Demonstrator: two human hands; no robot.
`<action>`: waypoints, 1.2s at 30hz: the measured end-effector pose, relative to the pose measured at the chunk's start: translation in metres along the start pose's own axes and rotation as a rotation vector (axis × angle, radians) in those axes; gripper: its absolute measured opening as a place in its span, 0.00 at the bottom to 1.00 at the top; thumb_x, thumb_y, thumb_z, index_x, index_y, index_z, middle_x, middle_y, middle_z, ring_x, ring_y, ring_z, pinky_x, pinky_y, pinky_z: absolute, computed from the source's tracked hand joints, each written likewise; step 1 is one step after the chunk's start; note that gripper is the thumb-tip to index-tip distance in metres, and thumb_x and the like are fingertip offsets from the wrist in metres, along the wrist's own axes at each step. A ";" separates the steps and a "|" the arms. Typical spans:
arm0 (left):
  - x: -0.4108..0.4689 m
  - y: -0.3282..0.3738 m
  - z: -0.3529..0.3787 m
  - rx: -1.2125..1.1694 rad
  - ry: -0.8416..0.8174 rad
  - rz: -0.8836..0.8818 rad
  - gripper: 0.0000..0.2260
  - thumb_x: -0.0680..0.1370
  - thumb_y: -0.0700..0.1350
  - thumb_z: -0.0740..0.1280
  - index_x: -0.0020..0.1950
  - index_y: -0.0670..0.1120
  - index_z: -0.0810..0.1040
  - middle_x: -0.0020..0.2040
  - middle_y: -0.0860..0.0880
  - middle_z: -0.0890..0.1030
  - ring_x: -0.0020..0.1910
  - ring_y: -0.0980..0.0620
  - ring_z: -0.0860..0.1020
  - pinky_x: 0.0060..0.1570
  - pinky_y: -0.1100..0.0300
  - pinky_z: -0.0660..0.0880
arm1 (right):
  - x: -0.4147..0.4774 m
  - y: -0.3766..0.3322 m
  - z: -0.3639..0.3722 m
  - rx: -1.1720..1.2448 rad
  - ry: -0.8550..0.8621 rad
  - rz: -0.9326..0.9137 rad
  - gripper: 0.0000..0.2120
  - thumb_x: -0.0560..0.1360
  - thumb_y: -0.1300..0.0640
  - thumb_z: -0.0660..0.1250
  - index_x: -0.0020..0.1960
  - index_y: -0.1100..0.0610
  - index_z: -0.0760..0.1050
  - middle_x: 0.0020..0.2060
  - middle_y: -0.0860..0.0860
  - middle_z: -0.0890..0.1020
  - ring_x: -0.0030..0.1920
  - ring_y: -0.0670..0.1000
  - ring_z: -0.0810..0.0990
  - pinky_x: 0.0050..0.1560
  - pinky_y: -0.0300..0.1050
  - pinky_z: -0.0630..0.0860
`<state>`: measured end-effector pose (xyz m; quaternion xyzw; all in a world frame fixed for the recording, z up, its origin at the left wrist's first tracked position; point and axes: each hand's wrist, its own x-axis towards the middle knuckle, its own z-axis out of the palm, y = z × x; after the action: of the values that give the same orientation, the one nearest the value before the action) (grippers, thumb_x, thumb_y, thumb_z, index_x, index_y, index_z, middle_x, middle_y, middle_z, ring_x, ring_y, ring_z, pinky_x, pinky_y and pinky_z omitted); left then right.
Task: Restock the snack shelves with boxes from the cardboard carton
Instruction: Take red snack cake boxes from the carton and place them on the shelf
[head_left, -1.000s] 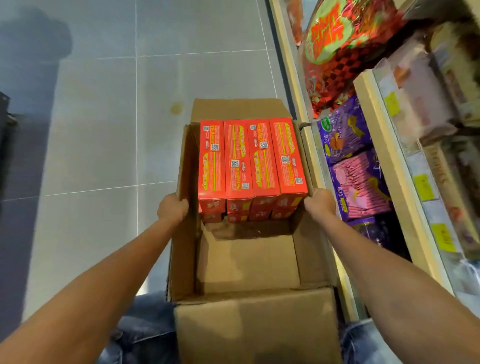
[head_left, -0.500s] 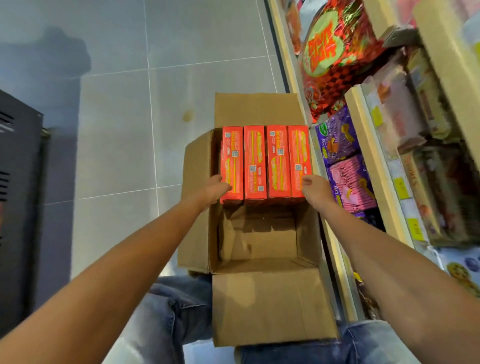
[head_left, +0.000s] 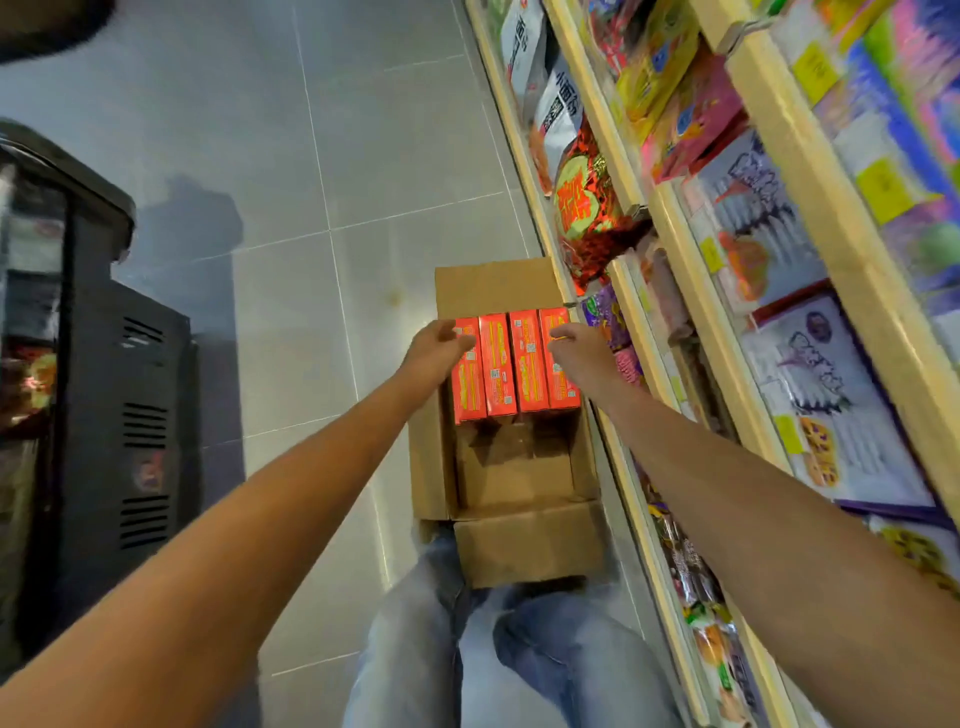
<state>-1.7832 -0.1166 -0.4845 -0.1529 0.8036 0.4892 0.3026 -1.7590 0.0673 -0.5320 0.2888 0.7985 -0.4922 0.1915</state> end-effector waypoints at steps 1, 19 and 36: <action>-0.012 0.012 -0.002 0.009 0.011 0.017 0.19 0.80 0.43 0.62 0.70 0.42 0.67 0.64 0.49 0.74 0.60 0.52 0.73 0.55 0.63 0.66 | -0.014 -0.010 -0.009 0.007 0.001 -0.008 0.18 0.75 0.62 0.60 0.64 0.59 0.73 0.48 0.54 0.78 0.38 0.47 0.75 0.30 0.37 0.68; -0.021 0.139 -0.010 0.305 -0.194 0.275 0.20 0.78 0.41 0.62 0.71 0.41 0.68 0.69 0.44 0.72 0.68 0.47 0.70 0.66 0.56 0.66 | -0.058 -0.099 -0.092 0.271 0.150 -0.022 0.05 0.75 0.67 0.62 0.47 0.61 0.76 0.38 0.53 0.77 0.32 0.44 0.73 0.29 0.33 0.70; 0.028 0.264 -0.028 0.705 -0.578 0.632 0.17 0.78 0.42 0.63 0.65 0.37 0.72 0.55 0.41 0.78 0.50 0.45 0.76 0.42 0.65 0.70 | -0.080 -0.207 -0.093 0.482 0.609 0.070 0.09 0.79 0.64 0.58 0.45 0.62 0.77 0.43 0.60 0.80 0.39 0.54 0.78 0.33 0.36 0.73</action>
<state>-1.9573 -0.0150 -0.3100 0.3464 0.8098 0.2795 0.3822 -1.8343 0.0570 -0.3036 0.4857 0.6699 -0.5505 -0.1108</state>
